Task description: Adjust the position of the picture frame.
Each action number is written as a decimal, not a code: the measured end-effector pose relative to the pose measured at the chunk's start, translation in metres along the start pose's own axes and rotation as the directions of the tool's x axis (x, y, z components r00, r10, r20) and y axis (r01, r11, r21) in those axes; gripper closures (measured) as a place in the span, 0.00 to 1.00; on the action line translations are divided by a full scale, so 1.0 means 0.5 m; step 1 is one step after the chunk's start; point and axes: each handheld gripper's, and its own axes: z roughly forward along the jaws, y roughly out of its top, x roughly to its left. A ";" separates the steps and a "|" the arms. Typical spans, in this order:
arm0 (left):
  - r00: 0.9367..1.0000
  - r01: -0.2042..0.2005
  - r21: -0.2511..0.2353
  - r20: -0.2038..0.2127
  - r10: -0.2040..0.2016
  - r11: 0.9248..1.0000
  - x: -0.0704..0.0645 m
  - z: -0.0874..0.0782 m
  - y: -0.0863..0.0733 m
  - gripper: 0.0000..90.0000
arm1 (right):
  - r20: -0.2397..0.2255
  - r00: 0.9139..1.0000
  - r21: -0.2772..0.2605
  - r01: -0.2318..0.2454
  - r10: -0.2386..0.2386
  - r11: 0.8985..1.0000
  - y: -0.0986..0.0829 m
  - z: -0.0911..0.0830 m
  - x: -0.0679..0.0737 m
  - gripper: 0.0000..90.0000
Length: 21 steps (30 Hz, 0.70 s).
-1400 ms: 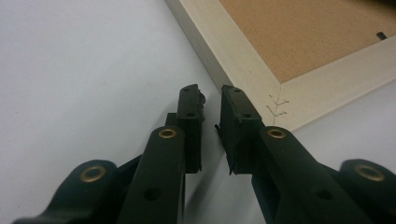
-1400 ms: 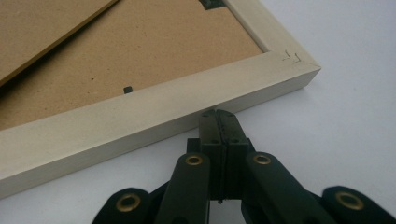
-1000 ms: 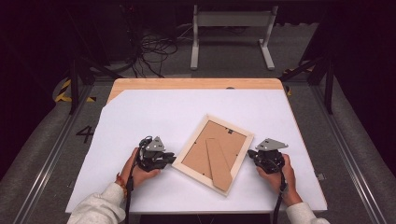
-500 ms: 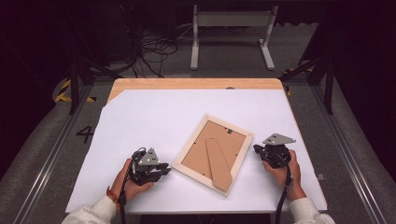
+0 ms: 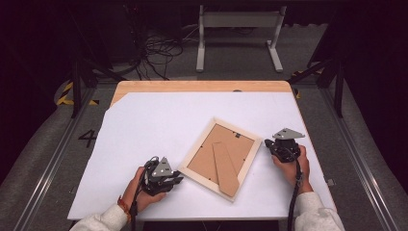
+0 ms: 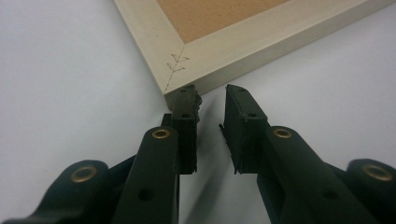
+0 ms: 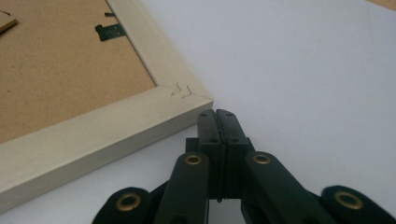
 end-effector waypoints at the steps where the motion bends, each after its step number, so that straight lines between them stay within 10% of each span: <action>1: 1.000 0.007 -0.001 -0.005 -0.007 1.000 0.003 0.001 0.001 0.82 | 0.002 1.000 0.000 -0.001 0.001 1.000 0.000 0.000 -0.002 1.00; 21: 0.997 0.054 0.000 -0.059 -0.054 0.999 0.052 0.014 0.015 0.82 | 0.004 1.000 0.022 -0.015 0.015 1.000 -0.005 0.016 -0.026 1.00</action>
